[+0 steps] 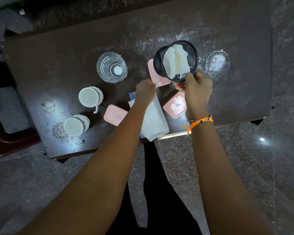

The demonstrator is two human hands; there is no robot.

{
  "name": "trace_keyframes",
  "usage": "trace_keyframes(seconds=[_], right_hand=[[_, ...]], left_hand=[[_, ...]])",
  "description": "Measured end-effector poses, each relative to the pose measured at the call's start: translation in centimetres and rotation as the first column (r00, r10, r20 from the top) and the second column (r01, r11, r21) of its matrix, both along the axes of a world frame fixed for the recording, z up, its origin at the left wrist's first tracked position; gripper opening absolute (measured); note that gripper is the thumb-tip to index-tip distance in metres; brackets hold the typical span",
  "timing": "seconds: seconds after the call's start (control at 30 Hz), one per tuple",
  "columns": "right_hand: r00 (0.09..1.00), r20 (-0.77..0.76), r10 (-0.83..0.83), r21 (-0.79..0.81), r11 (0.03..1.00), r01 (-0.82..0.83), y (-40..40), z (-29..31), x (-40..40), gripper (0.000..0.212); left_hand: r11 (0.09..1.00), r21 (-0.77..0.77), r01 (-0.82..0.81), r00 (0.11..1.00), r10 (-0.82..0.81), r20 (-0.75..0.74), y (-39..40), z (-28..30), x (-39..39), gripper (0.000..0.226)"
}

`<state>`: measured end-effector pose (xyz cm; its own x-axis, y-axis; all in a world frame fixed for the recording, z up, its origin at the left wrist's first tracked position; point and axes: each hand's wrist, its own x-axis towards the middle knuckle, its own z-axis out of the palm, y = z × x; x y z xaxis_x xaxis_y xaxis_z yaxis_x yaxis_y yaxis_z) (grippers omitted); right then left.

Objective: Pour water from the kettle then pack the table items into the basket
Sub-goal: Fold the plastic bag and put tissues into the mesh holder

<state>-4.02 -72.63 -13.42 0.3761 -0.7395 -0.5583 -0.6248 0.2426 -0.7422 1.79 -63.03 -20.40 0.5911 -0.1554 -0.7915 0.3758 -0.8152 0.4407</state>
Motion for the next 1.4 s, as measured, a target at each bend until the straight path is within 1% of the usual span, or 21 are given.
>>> trace_keyframes(seconds=[0.07, 0.1, 0.13, 0.23, 0.3, 0.4, 0.5, 0.57, 0.63, 0.67, 0.73, 0.8, 0.93, 1.03, 1.13, 1.2, 1.27, 1.33, 1.4], right_hand=[[0.999, 0.007, 0.044, 0.0, 0.999, -0.044, 0.2, -0.2, 0.6, 0.021], [0.998, 0.01, 0.07, -0.001, 0.998, -0.07, 0.4, -0.4, 1.0, 0.022], [0.996, 0.008, 0.092, -0.002, 0.996, -0.092, 0.7, -0.5, 1.5, 0.023], [0.987, 0.003, 0.159, 0.032, 0.987, -0.159, 1.9, -0.8, 3.2, 0.023], [0.978, -0.021, 0.209, 0.07, 0.976, -0.207, 3.1, -1.0, 4.5, 0.027], [0.963, -0.07, 0.261, 0.061, 0.964, -0.257, 4.5, -1.3, 6.2, 0.034], [0.955, -0.124, 0.269, 0.0, 0.963, -0.271, 5.1, -1.6, 7.4, 0.028], [0.944, -0.18, 0.277, -0.045, 0.956, -0.289, 5.2, -1.6, 8.0, 0.03], [0.933, -0.222, 0.284, -0.083, 0.948, -0.308, 5.1, -1.5, 8.0, 0.028], [0.93, -0.241, 0.277, -0.104, 0.945, -0.309, 4.9, -1.4, 7.8, 0.026], [0.929, -0.281, 0.24, -0.174, 0.939, -0.296, 4.6, -1.0, 7.0, 0.034], [0.935, -0.29, 0.204, -0.192, 0.945, -0.265, 4.7, -0.7, 5.9, 0.039], [0.932, -0.289, 0.217, -0.084, 0.965, -0.25, 4.9, -1.0, 3.4, 0.036], [0.934, -0.248, 0.259, 0.014, 0.965, -0.264, 5.4, -1.7, 2.4, 0.043], [0.915, -0.253, 0.315, 0.071, 0.949, -0.307, 5.9, -2.4, 2.8, 0.031], [0.916, -0.249, 0.313, 0.047, 0.949, -0.312, 6.3, -2.8, 3.3, 0.025], [0.912, -0.292, 0.289, -0.033, 0.95, -0.311, 6.5, -3.4, 3.7, 0.023], [0.898, -0.353, 0.261, -0.099, 0.945, -0.313, 6.5, -3.6, 4.0, 0.027], [0.893, -0.386, 0.232, -0.111, 0.949, -0.295, 6.3, -3.7, 4.3, 0.03]], left_hand=[[0.989, 0.03, 0.147, 0.988, -0.149, 0.049, 0.0, 0.4, -0.1, 0.029], [0.984, 0.034, 0.177, 0.982, -0.179, 0.058, 0.4, 0.5, 0.0, 0.03], [0.986, 0.019, 0.165, 0.985, -0.166, 0.046, 0.8, 0.7, -0.1, 0.031], [0.997, -0.072, 0.008, 1.0, -0.007, 0.015, 3.1, 1.6, -0.5, 0.028], [0.977, -0.117, -0.177, 0.984, 0.171, -0.055, 5.1, 2.1, -0.9, 0.027], [0.877, -0.119, -0.466, 0.883, 0.451, -0.132, 7.8, 2.7, -1.3, 0.022], [0.746, -0.141, -0.65, 0.759, 0.632, -0.157, 9.3, 3.3, -1.0, 0.016], [0.67, -0.167, -0.723, 0.691, 0.702, -0.173, 9.8, 3.7, -0.2, 0.015], [0.616, -0.188, -0.765, 0.644, 0.741, -0.19, 10.0, 4.0, 0.5, 0.021], [0.596, -0.197, -0.779, 0.627, 0.753, -0.201, 9.9, 4.1, 0.9, 0.025], [0.56, -0.214, -0.801, 0.598, 0.769, -0.226, 9.6, 4.3, 1.4, 0.03], [0.535, -0.219, -0.816, 0.577, 0.778, -0.25, 9.5, 4.5, 1.8, 0.033], [0.531, -0.212, -0.82, 0.571, 0.78, -0.256, 9.3, 4.6, 2.0, 0.036], [0.548, -0.208, -0.81, 0.585, 0.779, -0.225, 9.7, 4.6, 1.9, 0.038], [0.562, -0.197, -0.803, 0.594, 0.779, -0.202, 10.3, 4.6, 2.0, 0.039], [0.576, -0.193, -0.794, 0.606, 0.774, -0.184, 10.5, 4.6, 2.0, 0.039], [0.593, -0.188, -0.783, 0.62, 0.767, -0.167, 10.6, 4.6, 2.1, 0.039], [0.6, -0.193, -0.776, 0.629, 0.761, -0.16, 10.6, 4.6, 2.1, 0.04], [0.605, -0.195, -0.772, 0.633, 0.758, -0.158, 10.6, 4.7, 2.2, 0.04]])
